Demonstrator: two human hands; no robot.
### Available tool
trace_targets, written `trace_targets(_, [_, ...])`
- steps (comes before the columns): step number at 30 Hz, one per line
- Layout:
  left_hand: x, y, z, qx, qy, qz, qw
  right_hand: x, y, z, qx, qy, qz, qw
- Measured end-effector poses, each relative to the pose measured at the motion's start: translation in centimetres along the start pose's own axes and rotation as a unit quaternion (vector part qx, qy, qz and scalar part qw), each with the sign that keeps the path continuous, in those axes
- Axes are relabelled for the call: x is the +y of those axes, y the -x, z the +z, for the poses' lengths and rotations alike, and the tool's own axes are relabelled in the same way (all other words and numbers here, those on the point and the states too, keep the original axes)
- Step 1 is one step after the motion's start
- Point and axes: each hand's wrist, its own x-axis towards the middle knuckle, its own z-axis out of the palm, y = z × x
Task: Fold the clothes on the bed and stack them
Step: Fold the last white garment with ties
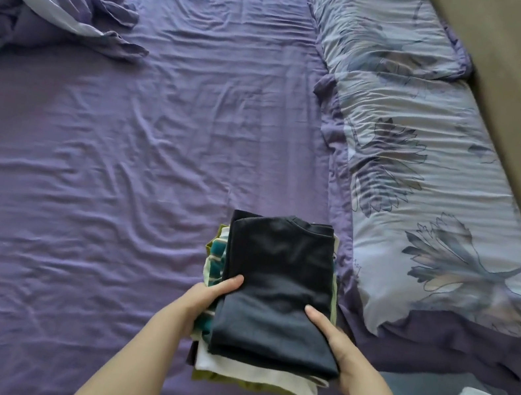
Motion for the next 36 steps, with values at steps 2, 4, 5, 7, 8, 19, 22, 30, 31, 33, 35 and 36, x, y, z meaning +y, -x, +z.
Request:
trace_targets(2, [-1.0,0.8,0.0,-0.004,0.017,0.010,1.000,0.8,0.9,0.0,0.009,-0.011,0.017,1.000])
trace_targets(4, [-2.2,1.9,0.2,0.001,0.027,0.016,1.000,1.8,2.0,0.1,0.025,-0.014,0.024,0.999])
trace_targets(5, [-2.7,2.6,0.3,0.003,0.029,0.017,0.999,2.2,2.7,0.2,0.032,-0.015,0.023,0.999])
trace_targets(7, [-3.5,3.8,0.4,0.005,0.029,0.024,0.999,3.0,4.4,0.3,0.045,-0.013,0.012,0.999])
trace_targets(8, [-3.8,4.5,0.4,0.004,0.026,0.028,0.999,3.3,5.2,0.3,0.050,-0.011,0.004,0.999])
trace_targets(19, [-11.8,13.4,1.5,-0.008,0.053,0.023,0.998,9.6,13.5,-0.9,0.066,0.028,0.008,0.997])
trace_targets(22, [-15.8,14.6,1.8,-0.004,0.060,0.007,0.998,12.9,14.7,-1.7,0.072,0.052,0.032,0.996])
trace_targets(30, [-25.2,16.4,2.4,0.050,0.058,0.002,0.997,21.0,16.4,-3.6,0.099,0.115,0.009,0.988])
trace_targets(31, [-26.1,16.2,2.6,0.072,0.055,0.008,0.996,21.7,16.4,-3.7,0.110,0.137,-0.005,0.984])
trace_targets(33, [-27.7,15.5,3.0,0.126,0.022,0.032,0.991,22.8,16.2,-3.6,0.133,0.218,-0.026,0.967])
trace_targets(35, [-29.0,14.8,3.1,0.161,-0.022,0.060,0.985,23.9,15.8,-3.4,0.153,0.305,-0.035,0.939])
trace_targets(36, [-29.5,14.5,3.1,0.170,-0.039,0.071,0.982,24.4,15.7,-3.2,0.162,0.340,-0.037,0.926])
